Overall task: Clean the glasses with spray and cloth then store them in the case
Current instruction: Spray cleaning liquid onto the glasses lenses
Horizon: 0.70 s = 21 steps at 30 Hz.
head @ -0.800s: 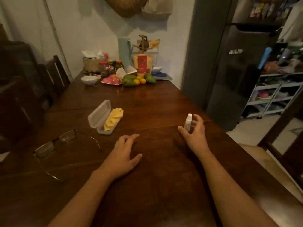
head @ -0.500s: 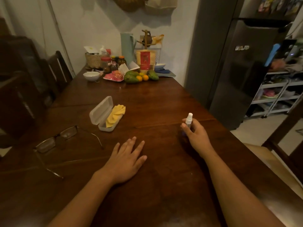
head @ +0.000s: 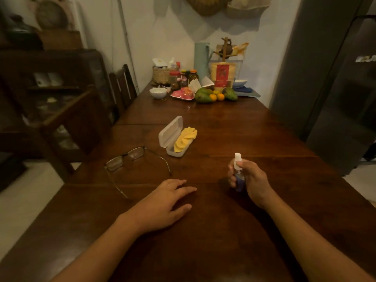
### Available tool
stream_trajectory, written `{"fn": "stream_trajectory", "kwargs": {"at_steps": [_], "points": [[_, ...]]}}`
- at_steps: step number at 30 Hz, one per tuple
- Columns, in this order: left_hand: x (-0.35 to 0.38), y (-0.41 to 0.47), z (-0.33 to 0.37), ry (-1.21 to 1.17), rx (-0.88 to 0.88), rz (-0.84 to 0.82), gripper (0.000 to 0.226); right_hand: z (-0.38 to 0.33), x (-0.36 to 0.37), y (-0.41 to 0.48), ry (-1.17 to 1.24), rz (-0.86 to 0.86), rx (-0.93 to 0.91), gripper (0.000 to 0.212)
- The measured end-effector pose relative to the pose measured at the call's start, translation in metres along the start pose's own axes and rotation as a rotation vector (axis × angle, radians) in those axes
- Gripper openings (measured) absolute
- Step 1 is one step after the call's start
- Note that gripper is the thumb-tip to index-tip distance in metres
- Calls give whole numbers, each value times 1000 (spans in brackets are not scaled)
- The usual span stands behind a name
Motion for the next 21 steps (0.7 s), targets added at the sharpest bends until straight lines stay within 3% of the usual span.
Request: {"fn": "stream_trajectory", "kwargs": {"at_steps": [4,8,13,16,21], "points": [[-26,-19,-14,-170,-31,265,43,-2,25,7,-20,-17,32,51],[-62,-32,-50,-175,-179,535,65,-7,54,16,97,-15,54,59],[-76,-55,-119,-92,-404,567,61,2,89,22,55,6,69,61],[-74,-62,-141,-175,-516,597,53,7,92,22,-12,-22,64,59],[-68,-59,-147,-216,-463,633,34,9,87,22,-20,-52,72,58]]}}
Point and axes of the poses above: each hand's wrist, its own y-axis towards the middle knuckle, its own x-axis out of the palm, z = x × y, the point moved 3 cm from there along y, towards the middle knuckle, and after that the axes turned 3 degrees about z, right-handed, at the moved point
